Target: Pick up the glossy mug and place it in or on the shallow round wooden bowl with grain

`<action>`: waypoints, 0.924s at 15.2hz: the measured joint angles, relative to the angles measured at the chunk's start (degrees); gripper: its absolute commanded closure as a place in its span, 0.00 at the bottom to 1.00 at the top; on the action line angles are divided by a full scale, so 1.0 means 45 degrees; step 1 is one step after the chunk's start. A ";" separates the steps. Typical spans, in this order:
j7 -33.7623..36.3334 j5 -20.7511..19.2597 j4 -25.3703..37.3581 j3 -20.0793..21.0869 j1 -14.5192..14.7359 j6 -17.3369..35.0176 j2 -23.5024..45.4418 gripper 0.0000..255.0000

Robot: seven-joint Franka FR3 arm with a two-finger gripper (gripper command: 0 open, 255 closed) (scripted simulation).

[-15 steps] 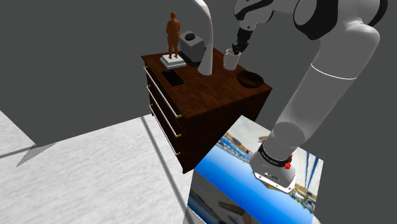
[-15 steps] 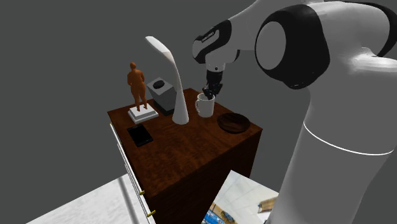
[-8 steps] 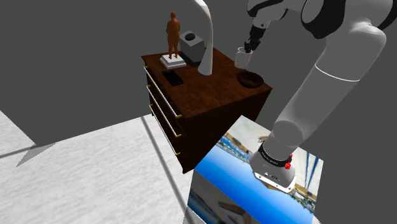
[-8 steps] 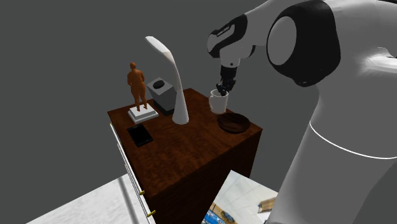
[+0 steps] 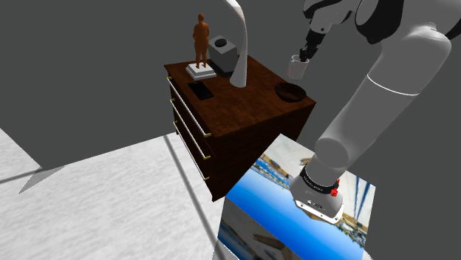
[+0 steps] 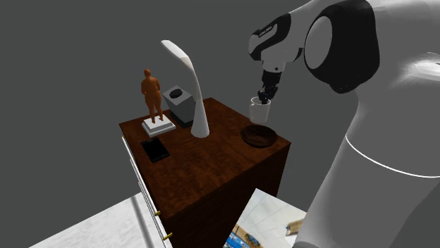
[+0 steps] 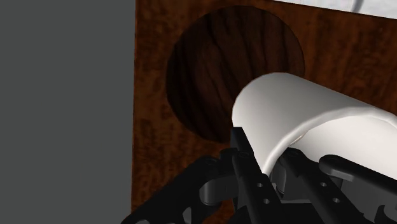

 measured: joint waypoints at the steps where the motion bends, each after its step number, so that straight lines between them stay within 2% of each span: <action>1: -0.0074 0.0059 -0.0099 -0.0017 -0.0019 0.0153 0.0080 1.00; 14: -0.0765 0.0793 -0.1531 -0.0052 -0.0161 0.2159 0.0922 1.00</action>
